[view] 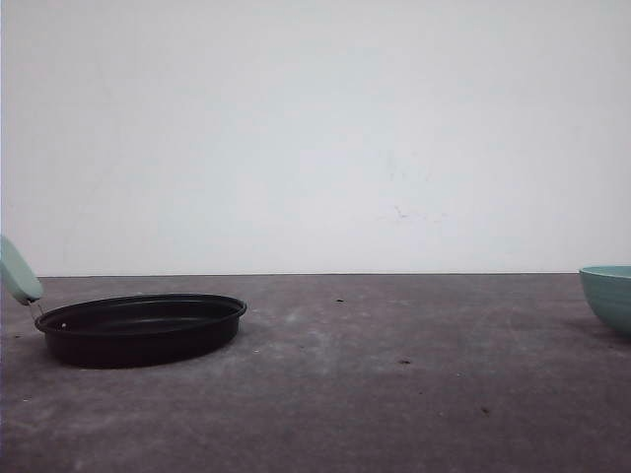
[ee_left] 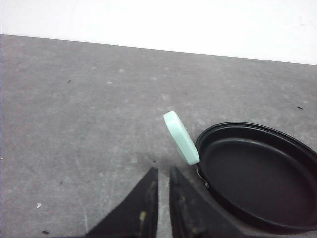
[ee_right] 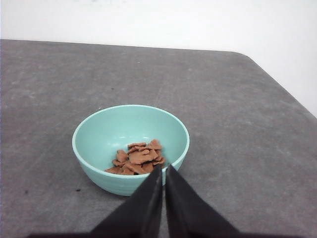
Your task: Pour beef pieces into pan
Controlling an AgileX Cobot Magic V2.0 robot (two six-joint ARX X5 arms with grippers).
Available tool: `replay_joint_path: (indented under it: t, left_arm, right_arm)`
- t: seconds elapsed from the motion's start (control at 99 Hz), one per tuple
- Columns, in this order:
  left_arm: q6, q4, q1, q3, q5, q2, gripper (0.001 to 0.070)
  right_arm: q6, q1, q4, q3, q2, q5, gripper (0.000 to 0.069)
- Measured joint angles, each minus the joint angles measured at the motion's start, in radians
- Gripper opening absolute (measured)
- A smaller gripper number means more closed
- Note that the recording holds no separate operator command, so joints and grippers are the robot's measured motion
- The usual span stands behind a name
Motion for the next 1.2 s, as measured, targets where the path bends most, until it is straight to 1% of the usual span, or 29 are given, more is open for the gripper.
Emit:
replay_joint_path:
  t: [0.374, 0.434, 0.616, 0.727, 0.859, 0.929, 0.98, 1.02, 1.162, 1.202]
  left_arm:
    - [0.000, 0.000, 0.000, 0.000, 0.000, 0.000, 0.0014]
    - [0.000, 0.002, 0.000, 0.000, -0.006, 0.000, 0.0014]
    - [0.000, 0.022, 0.000, 0.000, 0.001, 0.000, 0.0014]
    - [0.000, 0.022, 0.000, 0.000, 0.001, 0.000, 0.0014]
    - [-0.001, 0.022, 0.000, 0.000, 0.002, 0.000, 0.0014]
    - [-0.009, 0.023, 0.000, 0.000, 0.011, 0.000, 0.0014]
    - [-0.034, 0.026, 0.000, 0.000, 0.020, 0.000, 0.0014]
    - [-0.068, 0.027, 0.000, 0.000, 0.021, 0.000, 0.0014]
    - [-0.236, 0.027, 0.000, 0.001, 0.021, 0.000, 0.0014]
    - [-0.274, 0.028, 0.000, 0.001, 0.021, 0.000, 0.0014]
  right_arm:
    - [0.005, 0.000, 0.000, 0.000, 0.000, -0.001, 0.0006]
    - [0.020, 0.000, 0.000, 0.000, 0.000, -0.003, 0.0006]
    - [0.109, 0.000, 0.000, 0.000, 0.000, -0.008, 0.0006]
    - [0.126, 0.000, -0.002, 0.000, 0.000, -0.005, 0.0006]
    - [0.133, 0.000, -0.003, 0.000, 0.000, 0.030, 0.0006]
    - [0.133, 0.000, -0.003, 0.000, 0.000, 0.030, 0.0006]
    - [0.133, 0.000, -0.003, 0.000, 0.001, 0.030, 0.0006]
    - [0.133, 0.000, -0.003, 0.000, 0.003, 0.030, 0.0006]
    - [0.134, 0.000, -0.003, 0.000, 0.003, 0.030, 0.0006]
    - [0.133, 0.000, -0.003, 0.000, 0.003, 0.030, 0.0006]
